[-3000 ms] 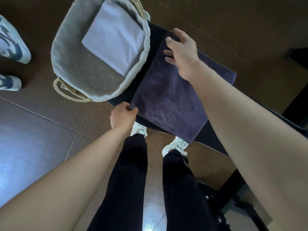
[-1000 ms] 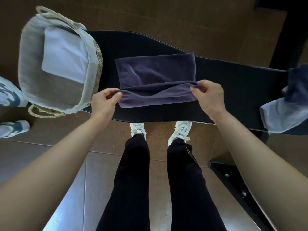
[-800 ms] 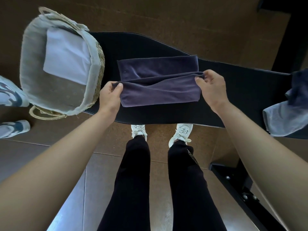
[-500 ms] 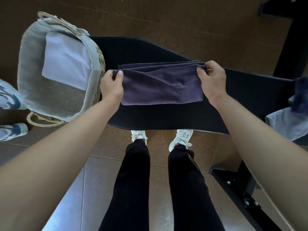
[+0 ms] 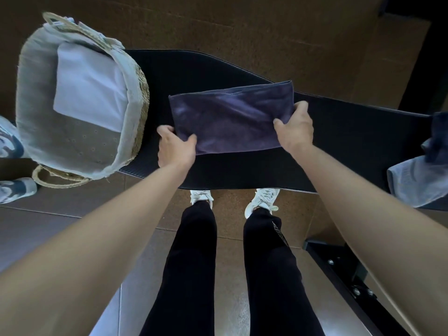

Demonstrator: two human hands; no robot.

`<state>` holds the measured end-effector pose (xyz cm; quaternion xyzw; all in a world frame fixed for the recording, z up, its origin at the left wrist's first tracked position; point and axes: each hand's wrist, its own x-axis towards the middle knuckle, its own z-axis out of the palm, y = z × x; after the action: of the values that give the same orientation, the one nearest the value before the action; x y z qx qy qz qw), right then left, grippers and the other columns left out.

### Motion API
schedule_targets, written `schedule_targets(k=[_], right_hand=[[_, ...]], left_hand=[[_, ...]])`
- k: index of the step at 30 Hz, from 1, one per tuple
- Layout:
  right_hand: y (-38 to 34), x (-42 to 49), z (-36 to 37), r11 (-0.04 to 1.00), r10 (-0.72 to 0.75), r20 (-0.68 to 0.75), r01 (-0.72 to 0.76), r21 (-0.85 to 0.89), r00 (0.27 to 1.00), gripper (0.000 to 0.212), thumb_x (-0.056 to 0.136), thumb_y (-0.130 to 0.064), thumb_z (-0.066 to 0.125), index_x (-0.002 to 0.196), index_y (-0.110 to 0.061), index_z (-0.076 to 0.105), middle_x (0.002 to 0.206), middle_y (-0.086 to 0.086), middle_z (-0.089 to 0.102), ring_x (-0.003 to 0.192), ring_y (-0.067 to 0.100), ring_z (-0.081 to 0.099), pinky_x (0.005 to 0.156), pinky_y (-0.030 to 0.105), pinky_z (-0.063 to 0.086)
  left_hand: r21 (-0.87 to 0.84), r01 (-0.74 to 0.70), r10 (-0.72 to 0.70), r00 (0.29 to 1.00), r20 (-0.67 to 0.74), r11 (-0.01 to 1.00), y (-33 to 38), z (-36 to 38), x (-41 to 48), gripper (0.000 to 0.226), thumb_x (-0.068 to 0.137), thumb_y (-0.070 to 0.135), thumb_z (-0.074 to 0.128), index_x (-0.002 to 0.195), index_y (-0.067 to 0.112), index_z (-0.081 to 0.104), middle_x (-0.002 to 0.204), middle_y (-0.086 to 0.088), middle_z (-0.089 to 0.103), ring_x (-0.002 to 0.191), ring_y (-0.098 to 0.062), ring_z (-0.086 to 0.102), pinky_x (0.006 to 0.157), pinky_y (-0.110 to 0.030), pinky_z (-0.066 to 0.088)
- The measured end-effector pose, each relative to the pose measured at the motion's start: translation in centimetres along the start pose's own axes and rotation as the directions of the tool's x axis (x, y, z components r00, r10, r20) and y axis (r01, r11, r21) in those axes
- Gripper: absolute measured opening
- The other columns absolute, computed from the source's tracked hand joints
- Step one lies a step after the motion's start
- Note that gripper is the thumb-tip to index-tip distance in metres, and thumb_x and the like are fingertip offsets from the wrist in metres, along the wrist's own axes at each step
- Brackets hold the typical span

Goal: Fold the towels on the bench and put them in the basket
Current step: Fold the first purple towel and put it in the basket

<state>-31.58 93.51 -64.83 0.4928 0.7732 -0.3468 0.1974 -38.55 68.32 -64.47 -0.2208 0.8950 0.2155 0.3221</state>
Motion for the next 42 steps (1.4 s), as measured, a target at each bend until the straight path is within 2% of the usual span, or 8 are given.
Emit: schedule_targets(k=[8, 10, 14, 17, 21, 28, 34, 42], right_hand=[[3.4, -2.6, 0.4, 0.990, 0.141, 0.077, -0.141, -0.003, 0.987, 0.028, 0.096, -0.021, 0.066, 0.118, -0.012, 0.052, 0.118, 0.008, 0.062, 0.108, 0.031, 0.063, 0.091, 0.043, 0.053], [4.4, -4.2, 0.7, 0.991, 0.117, -0.036, -0.119, -0.064, 0.992, 0.031, 0.093, -0.018, 0.067, 0.118, -0.012, 0.050, 0.121, 0.010, 0.059, 0.106, 0.032, 0.062, 0.086, 0.042, 0.052], [4.7, -6.8, 1.8, 0.968, -0.245, -0.223, 0.225, -0.112, 0.943, 0.024, 0.087, -0.009, 0.068, 0.108, -0.013, 0.058, 0.108, 0.007, 0.059, 0.092, 0.026, 0.061, 0.077, 0.040, 0.051], [3.1, -7.6, 3.7, 0.886, -0.463, 0.025, 0.464, -0.025, 0.886, 0.020, 0.088, -0.005, 0.066, 0.105, -0.013, 0.069, 0.099, 0.000, 0.061, 0.087, 0.020, 0.060, 0.079, 0.040, 0.053], [0.0, -6.3, 5.4, 0.836, -0.518, 0.196, 0.541, -0.091, 0.833, 0.029, 0.095, -0.010, 0.064, 0.124, -0.015, 0.068, 0.118, 0.002, 0.061, 0.111, 0.023, 0.054, 0.092, 0.040, 0.051], [-3.3, -3.5, 5.0, 0.729, -0.619, 0.205, 0.651, -0.209, 0.759, 0.052, 0.092, -0.001, 0.064, 0.142, -0.014, 0.057, 0.146, 0.002, 0.051, 0.130, 0.026, 0.044, 0.102, 0.042, 0.049], [-0.2, -4.3, 3.6, 0.754, -0.617, 0.084, 0.618, -0.224, 0.783, 0.056, 0.085, 0.002, 0.067, 0.137, -0.017, 0.061, 0.145, 0.005, 0.052, 0.129, 0.029, 0.044, 0.102, 0.047, 0.048], [3.5, -6.1, 3.3, 0.692, -0.562, 0.306, 0.640, -0.334, 0.768, 0.071, 0.089, -0.006, 0.069, 0.154, -0.015, 0.042, 0.169, 0.005, 0.023, 0.150, 0.030, 0.026, 0.113, 0.050, 0.036]], left_hand=[[0.006, -0.012, 0.011, 0.993, 0.117, 1.000, -1.7, -0.9, 0.2, 0.018, 0.091, 0.030, 0.071, 0.103, 0.018, 0.064, 0.101, -0.001, 0.069, 0.098, -0.027, 0.067, 0.085, -0.040, 0.054], [0.019, -0.033, 0.030, 0.992, 0.124, 0.999, -2.2, -1.1, -0.1, 0.015, 0.088, 0.023, 0.070, 0.101, 0.021, 0.064, 0.099, 0.000, 0.068, 0.095, -0.024, 0.066, 0.085, -0.041, 0.056], [-0.081, -0.031, 0.043, 0.987, 0.157, 0.996, -2.5, -1.1, -0.5, 0.009, 0.082, 0.021, 0.068, 0.088, 0.018, 0.061, 0.084, 0.004, 0.061, 0.079, -0.016, 0.057, 0.070, -0.034, 0.047], [-0.237, 0.004, 0.043, 0.981, 0.190, 0.972, -2.2, -1.3, -0.5, 0.016, 0.078, 0.014, 0.066, 0.072, 0.016, 0.051, 0.070, 0.003, 0.051, 0.067, -0.015, 0.046, 0.062, -0.033, 0.038], [-0.348, 0.059, 0.026, 0.972, 0.234, 0.936, -1.9, -1.5, -0.4, 0.029, 0.071, 0.005, 0.062, 0.059, 0.021, 0.041, 0.062, 0.005, 0.042, 0.068, -0.017, 0.041, 0.065, -0.036, 0.035], [-0.222, 0.008, 0.040, 0.976, 0.213, 0.975, -2.9, -1.2, 0.0, 0.017, 0.082, 0.004, 0.064, 0.083, 0.020, 0.057, 0.085, 0.001, 0.061, 0.083, -0.021, 0.061, 0.072, -0.039, 0.054], [-0.386, 0.063, 0.033, 0.971, 0.238, 0.920, -2.8, -0.9, 0.2, 0.052, 0.086, 0.020, 0.079, 0.127, 0.020, 0.047, 0.113, -0.005, 0.067, 0.100, -0.018, 0.069, 0.083, -0.035, 0.057], [-0.424, -0.043, 0.060, 0.998, 0.027, 0.905, -1.9, -0.4, 0.5, 0.048, 0.086, 0.023, 0.083, 0.113, 0.018, 0.043, 0.101, 0.004, 0.068, 0.102, -0.017, 0.070, 0.098, -0.040, 0.057]])
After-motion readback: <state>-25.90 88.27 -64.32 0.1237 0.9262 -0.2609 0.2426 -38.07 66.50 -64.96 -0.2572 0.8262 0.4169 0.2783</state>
